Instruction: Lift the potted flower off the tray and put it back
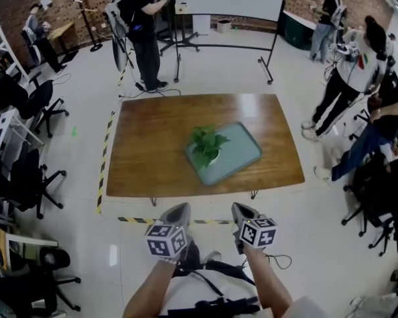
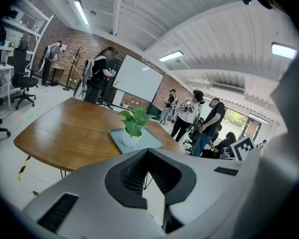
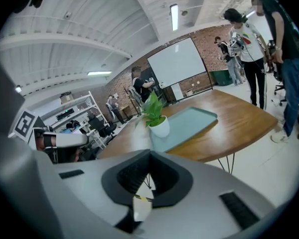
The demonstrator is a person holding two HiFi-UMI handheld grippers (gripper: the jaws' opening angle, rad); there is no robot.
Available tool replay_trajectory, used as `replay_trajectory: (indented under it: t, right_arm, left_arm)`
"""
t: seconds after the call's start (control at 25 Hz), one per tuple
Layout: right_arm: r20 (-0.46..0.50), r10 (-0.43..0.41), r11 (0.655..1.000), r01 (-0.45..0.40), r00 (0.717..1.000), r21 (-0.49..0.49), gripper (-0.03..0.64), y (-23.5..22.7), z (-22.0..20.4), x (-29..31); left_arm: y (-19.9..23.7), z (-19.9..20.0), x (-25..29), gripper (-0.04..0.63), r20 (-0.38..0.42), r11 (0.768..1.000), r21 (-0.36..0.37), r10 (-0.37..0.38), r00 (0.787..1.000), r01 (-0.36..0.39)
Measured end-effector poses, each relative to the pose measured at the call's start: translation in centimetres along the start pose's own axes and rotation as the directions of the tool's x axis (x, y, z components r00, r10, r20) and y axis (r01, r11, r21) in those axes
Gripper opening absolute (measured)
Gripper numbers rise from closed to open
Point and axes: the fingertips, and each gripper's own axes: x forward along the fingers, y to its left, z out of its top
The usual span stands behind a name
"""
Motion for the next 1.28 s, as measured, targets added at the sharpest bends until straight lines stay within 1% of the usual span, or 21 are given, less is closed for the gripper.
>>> replay_trajectory:
  t: [0.2,0.4,0.64,1.04,1.28]
  right_arm:
    - [-0.011,0.006,1.000,-0.006,1.000,-0.003,0.002,0.6,-2.1,-1.7]
    - [0.017,0.021,0.999,-0.020,1.000,-0.037,0.001,1.6,-1.3,-3.5]
    - [0.047,0.029,0.996,-0.025,0.998,-0.082,0.000,2.6,0.0,-4.7]
    - [0.056,0.039,0.996,-0.035,0.998,-0.079,0.000,3.1,0.4,-4.3]
    - [0.056,0.031,0.997,-0.027,0.998,-0.073,0.000,2.8,0.5,-4.1]
  left_arm:
    - [-0.6,-1.8,-1.5,-0.004,0.021,0.999,-0.026,0.028,0.999,-0.028]
    - [-1.8,-2.6,-2.2,-0.004,0.025,0.999,-0.020,0.029,0.999,-0.028]
    - [-3.2,-2.6,-2.5,-0.003,0.035,1.000,0.006,0.011,0.999,-0.012]
    - [-2.9,-1.7,-2.8,-0.003,0.044,1.000,0.021,0.016,0.999,-0.017]
    - [-2.8,-1.4,-2.6,-0.003,0.041,1.000,0.022,0.011,0.999,-0.012]
